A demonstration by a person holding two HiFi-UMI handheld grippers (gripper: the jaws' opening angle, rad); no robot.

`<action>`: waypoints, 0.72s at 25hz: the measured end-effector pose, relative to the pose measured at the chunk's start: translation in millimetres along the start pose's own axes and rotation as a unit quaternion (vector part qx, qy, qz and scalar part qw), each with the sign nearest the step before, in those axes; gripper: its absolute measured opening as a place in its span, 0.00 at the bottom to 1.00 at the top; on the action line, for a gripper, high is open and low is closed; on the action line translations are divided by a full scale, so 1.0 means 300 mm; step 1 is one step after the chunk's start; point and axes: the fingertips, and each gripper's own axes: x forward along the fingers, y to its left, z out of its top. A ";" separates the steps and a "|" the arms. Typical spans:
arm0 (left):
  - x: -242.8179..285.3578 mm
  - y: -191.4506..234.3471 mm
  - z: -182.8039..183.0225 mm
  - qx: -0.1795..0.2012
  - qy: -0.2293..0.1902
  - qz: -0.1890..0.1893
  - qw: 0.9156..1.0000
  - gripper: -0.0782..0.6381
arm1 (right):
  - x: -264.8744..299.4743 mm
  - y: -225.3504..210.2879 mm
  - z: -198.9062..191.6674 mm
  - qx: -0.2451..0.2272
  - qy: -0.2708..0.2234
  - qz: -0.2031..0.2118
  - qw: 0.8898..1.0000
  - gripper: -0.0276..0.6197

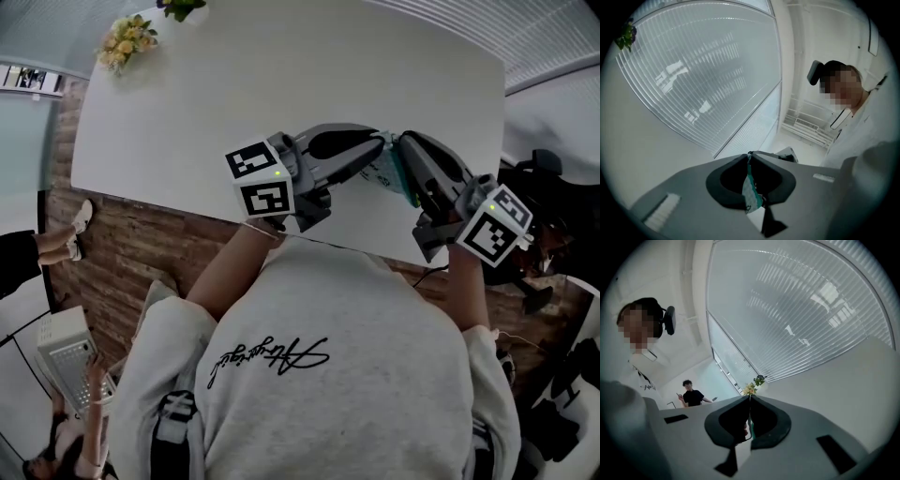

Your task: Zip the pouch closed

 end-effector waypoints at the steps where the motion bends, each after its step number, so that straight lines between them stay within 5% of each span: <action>1: -0.001 0.008 0.000 -0.007 -0.005 0.003 1.000 0.14 | 0.002 -0.003 0.000 -0.013 -0.003 -0.011 1.000 0.05; 7: -0.008 0.029 0.016 -0.047 -0.049 -0.003 0.998 0.13 | 0.008 -0.015 0.006 -0.003 -0.032 -0.026 0.999 0.05; 12: -0.021 -0.035 0.106 -0.068 -0.086 -0.055 0.992 0.13 | 0.013 0.054 0.062 0.068 -0.092 0.029 0.993 0.05; 18: -0.016 -0.079 0.191 -0.053 -0.110 -0.064 0.990 0.12 | 0.017 0.102 0.120 0.047 -0.119 0.039 0.991 0.05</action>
